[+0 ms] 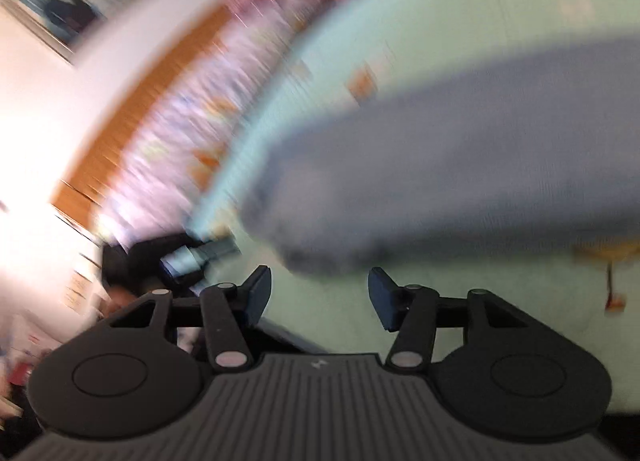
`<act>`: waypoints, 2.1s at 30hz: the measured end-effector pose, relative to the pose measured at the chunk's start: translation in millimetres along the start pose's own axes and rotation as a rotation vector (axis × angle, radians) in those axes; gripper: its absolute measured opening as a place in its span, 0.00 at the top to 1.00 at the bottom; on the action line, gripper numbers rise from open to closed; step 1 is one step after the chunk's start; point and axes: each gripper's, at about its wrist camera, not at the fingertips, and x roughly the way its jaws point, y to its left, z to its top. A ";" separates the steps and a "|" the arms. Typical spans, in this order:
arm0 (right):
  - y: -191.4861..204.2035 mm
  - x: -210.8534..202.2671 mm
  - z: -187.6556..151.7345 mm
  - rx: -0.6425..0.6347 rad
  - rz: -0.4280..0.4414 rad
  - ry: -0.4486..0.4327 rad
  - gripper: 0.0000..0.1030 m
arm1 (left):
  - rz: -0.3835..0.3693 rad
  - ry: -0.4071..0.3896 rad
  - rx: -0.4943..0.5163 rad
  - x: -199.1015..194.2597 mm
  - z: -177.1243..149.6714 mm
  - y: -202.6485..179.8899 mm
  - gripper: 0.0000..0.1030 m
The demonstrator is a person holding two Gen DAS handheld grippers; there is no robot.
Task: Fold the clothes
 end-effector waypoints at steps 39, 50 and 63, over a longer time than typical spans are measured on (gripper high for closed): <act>60.2 240.1 88.1 -0.464 -0.340 0.268 0.27 | 0.017 -0.019 -0.133 89.8 -21.3 16.8 0.97; 82.7 256.5 95.5 -0.596 -0.337 0.199 0.22 | -0.041 0.015 -0.110 73.7 -20.4 25.2 0.97; 78.8 276.5 81.0 -0.866 -0.376 0.317 0.20 | -0.056 0.019 -0.112 71.7 -20.6 23.5 0.97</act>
